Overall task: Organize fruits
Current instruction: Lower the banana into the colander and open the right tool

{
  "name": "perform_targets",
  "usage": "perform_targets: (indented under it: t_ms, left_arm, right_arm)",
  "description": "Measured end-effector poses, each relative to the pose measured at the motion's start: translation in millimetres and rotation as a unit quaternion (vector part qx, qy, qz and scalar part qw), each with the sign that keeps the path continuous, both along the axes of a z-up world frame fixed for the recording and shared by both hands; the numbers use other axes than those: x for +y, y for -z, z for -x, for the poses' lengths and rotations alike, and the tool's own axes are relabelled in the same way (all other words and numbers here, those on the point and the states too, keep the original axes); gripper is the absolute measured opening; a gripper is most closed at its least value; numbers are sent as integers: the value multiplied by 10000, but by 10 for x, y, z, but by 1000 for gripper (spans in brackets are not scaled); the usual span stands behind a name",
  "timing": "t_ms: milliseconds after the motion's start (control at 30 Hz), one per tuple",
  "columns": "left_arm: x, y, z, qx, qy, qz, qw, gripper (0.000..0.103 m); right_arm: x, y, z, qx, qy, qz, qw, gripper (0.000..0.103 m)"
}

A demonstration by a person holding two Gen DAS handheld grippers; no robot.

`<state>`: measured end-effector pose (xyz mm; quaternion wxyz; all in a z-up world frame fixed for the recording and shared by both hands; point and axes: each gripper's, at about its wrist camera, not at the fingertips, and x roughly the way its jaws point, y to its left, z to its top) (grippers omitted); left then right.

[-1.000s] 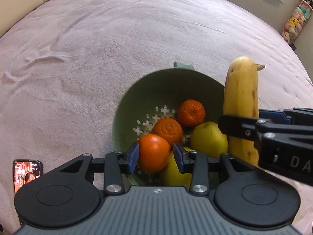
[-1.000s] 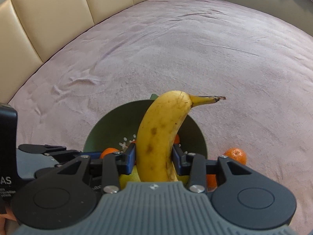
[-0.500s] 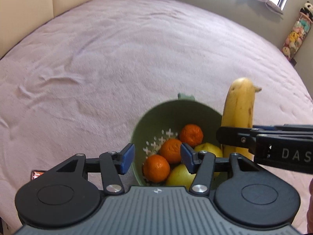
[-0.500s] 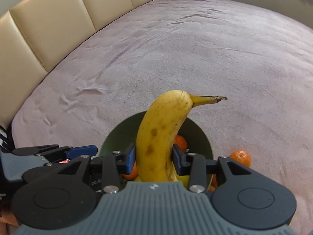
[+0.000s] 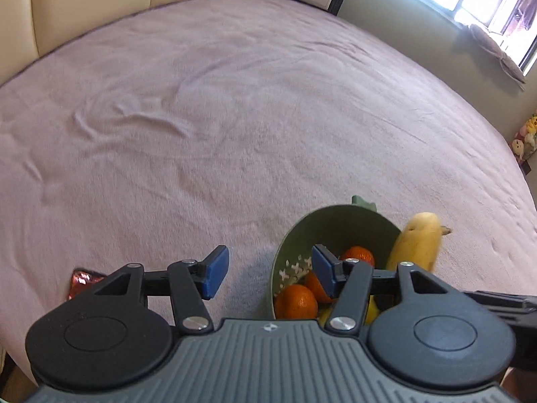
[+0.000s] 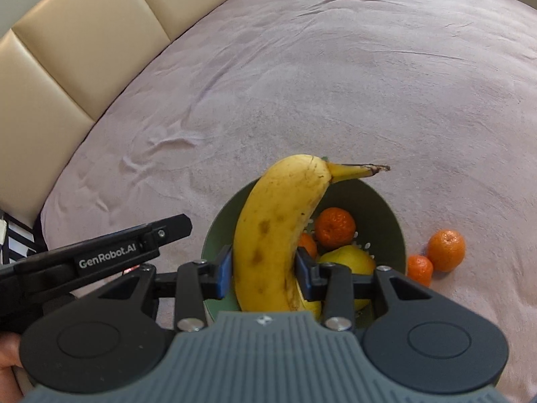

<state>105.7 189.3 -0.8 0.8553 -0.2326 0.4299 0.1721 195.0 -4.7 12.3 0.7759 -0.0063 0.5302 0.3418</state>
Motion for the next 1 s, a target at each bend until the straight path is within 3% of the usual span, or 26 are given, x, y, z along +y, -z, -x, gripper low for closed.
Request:
perform_targets:
  t_ms: [200,300,400,833,1000]
  left_arm:
    - [68,62,49,96,-309,115,9994,66]
    - [170,44,107,-73,-654,313,9973,66]
    - [201,21,118,-113,-823,251,9962,66]
    - [142,122,57,89,-724,255,9970,66]
    - [114,109,54,67,-720,208,9972,66]
  right_arm:
    - [126,212,-91,339,148,-85,9993,36]
    - [184,321,-152,660,211,-251,9973,36]
    - [288,405,-183,825,170,-255,9961,36]
    - [481,764,-255,1132,335,-137,9929,37]
    - [477,721,-238,990,285,-128,9946,40]
